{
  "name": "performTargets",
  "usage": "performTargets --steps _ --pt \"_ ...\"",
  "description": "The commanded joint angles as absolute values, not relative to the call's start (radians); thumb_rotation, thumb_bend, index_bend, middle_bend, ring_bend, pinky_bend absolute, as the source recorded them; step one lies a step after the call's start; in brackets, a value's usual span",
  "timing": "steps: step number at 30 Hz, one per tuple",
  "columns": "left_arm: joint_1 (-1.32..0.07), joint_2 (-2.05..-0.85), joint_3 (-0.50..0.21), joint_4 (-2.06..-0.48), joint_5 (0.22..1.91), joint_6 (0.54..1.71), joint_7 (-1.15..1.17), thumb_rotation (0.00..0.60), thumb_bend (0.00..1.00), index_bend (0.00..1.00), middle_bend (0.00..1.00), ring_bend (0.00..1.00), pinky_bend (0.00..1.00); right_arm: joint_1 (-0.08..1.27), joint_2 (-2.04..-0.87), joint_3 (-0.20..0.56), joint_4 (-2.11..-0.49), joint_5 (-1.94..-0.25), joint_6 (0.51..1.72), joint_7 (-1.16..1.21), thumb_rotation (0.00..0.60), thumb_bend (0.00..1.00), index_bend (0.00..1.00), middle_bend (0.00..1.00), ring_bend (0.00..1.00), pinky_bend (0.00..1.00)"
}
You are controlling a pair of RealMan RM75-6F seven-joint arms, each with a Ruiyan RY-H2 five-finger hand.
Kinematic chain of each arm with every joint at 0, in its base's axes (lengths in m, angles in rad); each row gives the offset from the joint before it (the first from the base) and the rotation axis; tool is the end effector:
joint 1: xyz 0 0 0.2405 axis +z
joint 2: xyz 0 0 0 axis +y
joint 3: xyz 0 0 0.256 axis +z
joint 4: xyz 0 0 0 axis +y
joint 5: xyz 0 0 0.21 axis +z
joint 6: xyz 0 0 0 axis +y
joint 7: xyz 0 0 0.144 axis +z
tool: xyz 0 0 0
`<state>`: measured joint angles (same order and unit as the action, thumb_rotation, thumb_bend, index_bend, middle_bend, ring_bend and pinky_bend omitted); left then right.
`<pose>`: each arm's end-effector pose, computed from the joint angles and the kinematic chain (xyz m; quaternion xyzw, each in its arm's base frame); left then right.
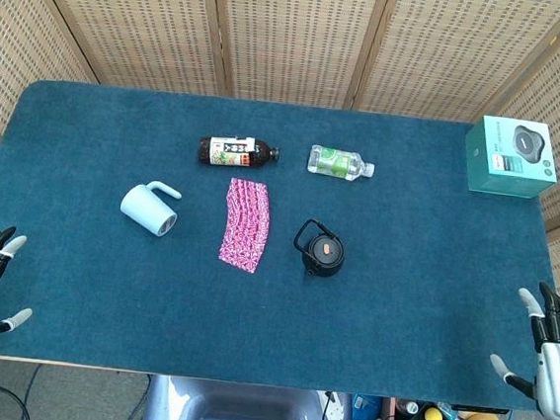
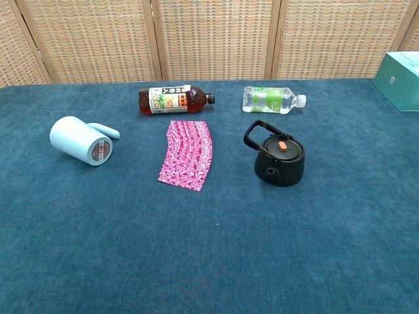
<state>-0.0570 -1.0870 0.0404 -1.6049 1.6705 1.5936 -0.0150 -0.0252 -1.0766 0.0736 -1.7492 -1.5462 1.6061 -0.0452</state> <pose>-0.2980 0.1520 0.1622 -0.6378 -0.3499 -0.4097 0.5505 -0.2910 -0.1511 0.1780 0.5496 -0.3808 0.4219 0.6123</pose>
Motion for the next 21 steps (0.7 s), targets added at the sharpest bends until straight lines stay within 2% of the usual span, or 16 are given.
performTargets --steps 1,7,11,15,17,21 --pt "-0.057 -1.088 0.040 -1.604 1.670 1.592 -0.015 0.600 0.01 0.00 0.00 0.00 0.00 -0.024 -1.079 0.072 -1.748 -1.547 1.603 -0.050 0.600 0.07 0.00 0.00 0.00 0.00" --pt "-0.057 -1.090 0.037 -1.602 1.666 1.588 -0.014 0.600 0.01 0.00 0.00 0.00 0.00 -0.014 -1.089 0.065 -1.741 -1.559 1.587 -0.073 0.600 0.12 0.00 0.00 0.00 0.00" --pt "-0.057 -1.093 0.030 -1.603 1.657 1.588 -0.006 0.600 0.01 0.00 0.00 0.00 0.00 0.041 -1.114 0.061 -1.681 -1.651 1.553 -0.098 0.600 0.23 0.05 0.00 0.00 0.00" --pt "-0.060 -1.097 0.026 -1.604 1.650 1.581 0.003 0.600 0.01 0.00 0.00 0.00 0.00 0.149 -1.140 0.055 -1.565 -1.798 1.482 -0.084 0.600 0.42 0.08 0.00 0.00 0.00" --pt "-0.064 -1.101 0.023 -1.602 1.643 1.568 0.011 0.600 0.01 0.00 0.00 0.00 0.00 0.230 -1.131 0.041 -1.534 -1.864 1.392 -0.046 0.600 0.54 0.09 0.00 0.00 0.00" --pt "-0.077 -1.116 0.016 -1.590 1.623 1.538 0.028 0.600 0.01 0.00 0.00 0.00 0.00 0.366 -1.109 0.045 -1.530 -1.920 1.236 -0.026 0.600 0.83 0.10 0.00 0.00 0.00"
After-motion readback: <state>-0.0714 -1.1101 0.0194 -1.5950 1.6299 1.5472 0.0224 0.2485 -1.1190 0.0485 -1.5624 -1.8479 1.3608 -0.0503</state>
